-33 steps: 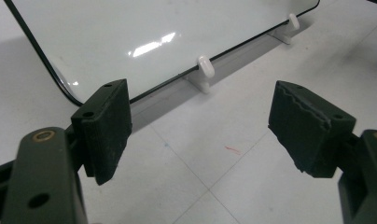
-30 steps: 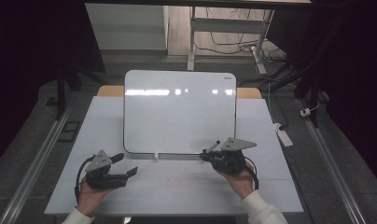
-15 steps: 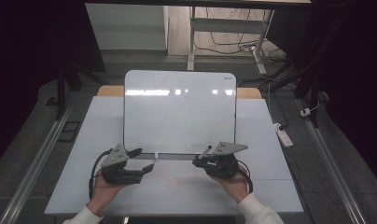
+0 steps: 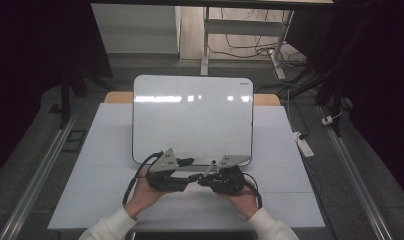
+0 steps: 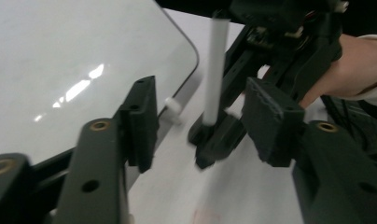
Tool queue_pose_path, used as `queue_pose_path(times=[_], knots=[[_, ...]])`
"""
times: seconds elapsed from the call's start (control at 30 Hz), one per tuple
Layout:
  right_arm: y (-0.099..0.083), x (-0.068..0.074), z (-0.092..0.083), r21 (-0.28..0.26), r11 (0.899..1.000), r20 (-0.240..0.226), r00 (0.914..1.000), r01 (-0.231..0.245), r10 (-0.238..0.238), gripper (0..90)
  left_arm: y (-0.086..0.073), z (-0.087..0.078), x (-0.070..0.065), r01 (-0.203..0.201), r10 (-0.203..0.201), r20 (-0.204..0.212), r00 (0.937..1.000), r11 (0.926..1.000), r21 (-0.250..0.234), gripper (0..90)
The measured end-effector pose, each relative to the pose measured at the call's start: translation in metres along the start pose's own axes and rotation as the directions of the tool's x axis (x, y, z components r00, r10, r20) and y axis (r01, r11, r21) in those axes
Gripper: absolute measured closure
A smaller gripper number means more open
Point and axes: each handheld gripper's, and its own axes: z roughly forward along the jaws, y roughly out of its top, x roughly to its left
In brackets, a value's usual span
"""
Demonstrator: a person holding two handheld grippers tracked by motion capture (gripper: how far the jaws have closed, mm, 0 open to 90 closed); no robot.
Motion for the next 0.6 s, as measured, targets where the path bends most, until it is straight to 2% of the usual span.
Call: queue_pose_path(times=[0.2,0.33,0.43,0.6], knots=[[0.001,0.003,0.006,0.019,1.0,-0.018,0.9998,-0.002,0.002,77.2,0.01,0.016,-0.003,-0.033,0.033,0.031,0.999,0.9994,0.009,55.9],[0.001,0.005,0.007,0.025,1.0,-0.025,0.9997,0.004,-0.004,77.2,0.012,0.022,-0.002,-0.041,0.041,0.028,0.9988,0.9991,0.009,67.7],[0.001,0.006,0.006,0.033,0.999,-0.022,0.9997,0.013,-0.013,77.2,0.012,0.022,-0.001,-0.035,0.035,0.032,0.9989,0.9994,0.001,78.5],[0.001,0.006,0.005,0.033,0.999,-0.016,0.9998,0.016,-0.016,77.1,0.012,0.022,0.0,-0.016,0.016,0.05,0.9986,0.9999,-0.002,81.0]])
